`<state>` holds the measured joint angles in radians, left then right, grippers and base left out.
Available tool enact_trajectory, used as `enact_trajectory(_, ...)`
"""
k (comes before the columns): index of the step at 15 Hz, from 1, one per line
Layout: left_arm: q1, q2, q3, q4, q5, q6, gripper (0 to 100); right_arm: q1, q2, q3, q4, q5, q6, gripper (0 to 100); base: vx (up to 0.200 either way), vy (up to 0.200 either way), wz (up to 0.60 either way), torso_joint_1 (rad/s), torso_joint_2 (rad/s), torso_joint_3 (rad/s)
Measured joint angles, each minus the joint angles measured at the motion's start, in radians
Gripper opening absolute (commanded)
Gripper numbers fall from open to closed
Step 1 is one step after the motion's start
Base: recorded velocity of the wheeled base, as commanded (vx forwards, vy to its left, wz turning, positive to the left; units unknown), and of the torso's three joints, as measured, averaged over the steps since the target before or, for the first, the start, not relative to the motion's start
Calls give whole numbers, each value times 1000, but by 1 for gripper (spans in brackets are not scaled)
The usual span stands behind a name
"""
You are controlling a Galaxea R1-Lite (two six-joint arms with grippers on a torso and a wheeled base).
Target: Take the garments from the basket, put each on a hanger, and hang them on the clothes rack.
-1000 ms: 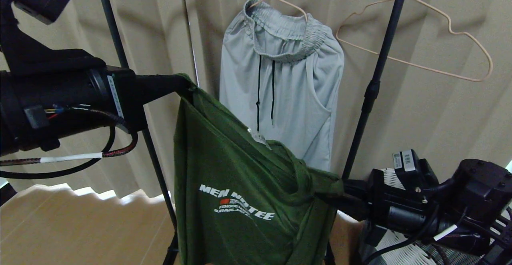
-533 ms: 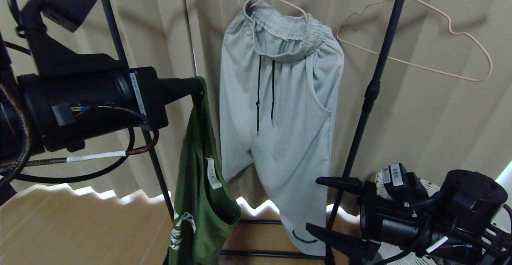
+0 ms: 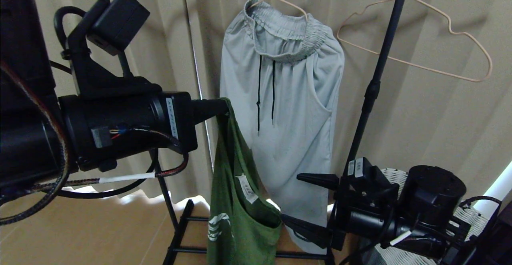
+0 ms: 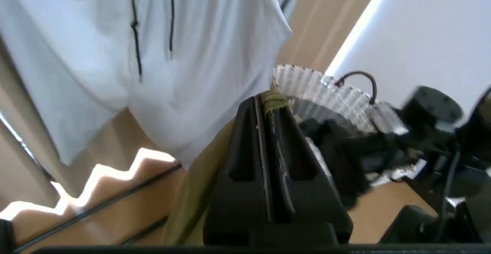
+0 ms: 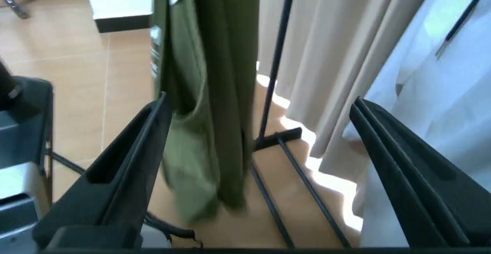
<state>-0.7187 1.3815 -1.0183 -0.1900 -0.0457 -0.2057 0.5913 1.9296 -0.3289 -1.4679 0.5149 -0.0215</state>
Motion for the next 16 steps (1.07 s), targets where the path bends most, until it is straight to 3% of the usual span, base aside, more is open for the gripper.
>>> enact_trajectory(8,-59,12,16,-3,11,2,0,57,38,-55,39,-58,14,100,0,0,0,0,0,0)
enact_trajectory(16,-59,76,-10,-38,163,9,0,127,35,-54,34,-99,13,100,0,0,0,0,0,0)
